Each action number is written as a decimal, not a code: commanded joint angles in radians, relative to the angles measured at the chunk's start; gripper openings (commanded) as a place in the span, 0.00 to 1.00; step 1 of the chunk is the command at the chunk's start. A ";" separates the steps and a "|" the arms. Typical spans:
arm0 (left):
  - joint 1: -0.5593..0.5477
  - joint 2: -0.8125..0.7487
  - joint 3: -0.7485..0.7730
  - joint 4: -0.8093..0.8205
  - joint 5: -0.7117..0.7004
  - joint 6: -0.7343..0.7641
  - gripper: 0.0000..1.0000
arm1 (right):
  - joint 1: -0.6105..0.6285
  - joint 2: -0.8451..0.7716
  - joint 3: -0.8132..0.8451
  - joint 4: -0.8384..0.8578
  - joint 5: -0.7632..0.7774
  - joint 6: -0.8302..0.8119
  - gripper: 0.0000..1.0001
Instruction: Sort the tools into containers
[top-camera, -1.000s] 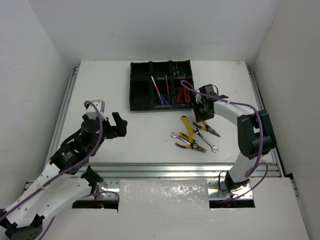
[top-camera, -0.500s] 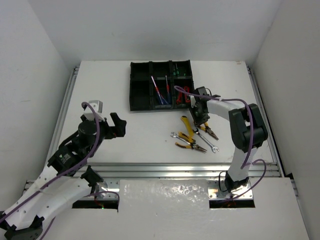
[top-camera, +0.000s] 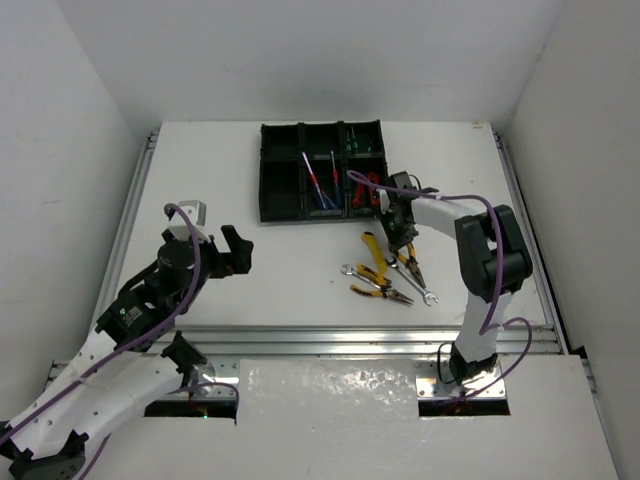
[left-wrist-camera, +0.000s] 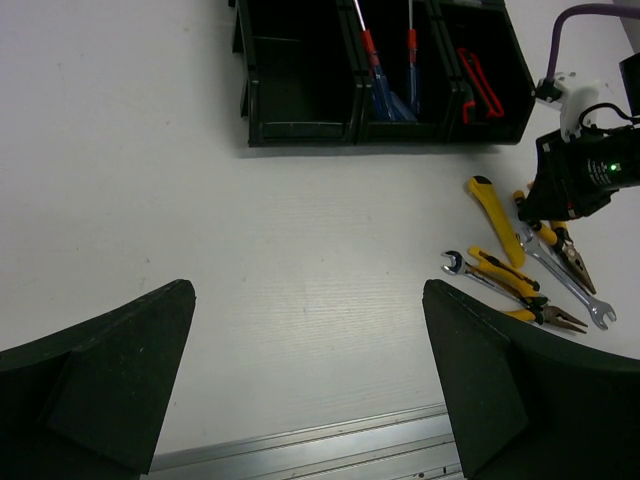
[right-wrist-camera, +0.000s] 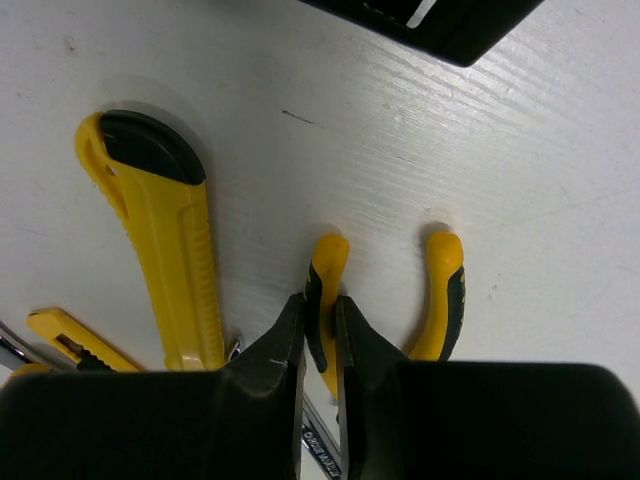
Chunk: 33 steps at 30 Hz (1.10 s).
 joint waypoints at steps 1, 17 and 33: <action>0.010 0.001 0.000 0.041 0.000 0.008 0.96 | 0.005 0.015 0.003 0.036 0.009 0.007 0.14; 0.010 0.013 0.003 0.036 -0.004 0.005 0.96 | 0.024 -0.027 0.020 0.022 0.116 0.035 0.00; 0.013 0.009 0.014 0.041 0.002 -0.008 0.96 | 0.045 -0.566 -0.166 0.310 -0.026 0.125 0.00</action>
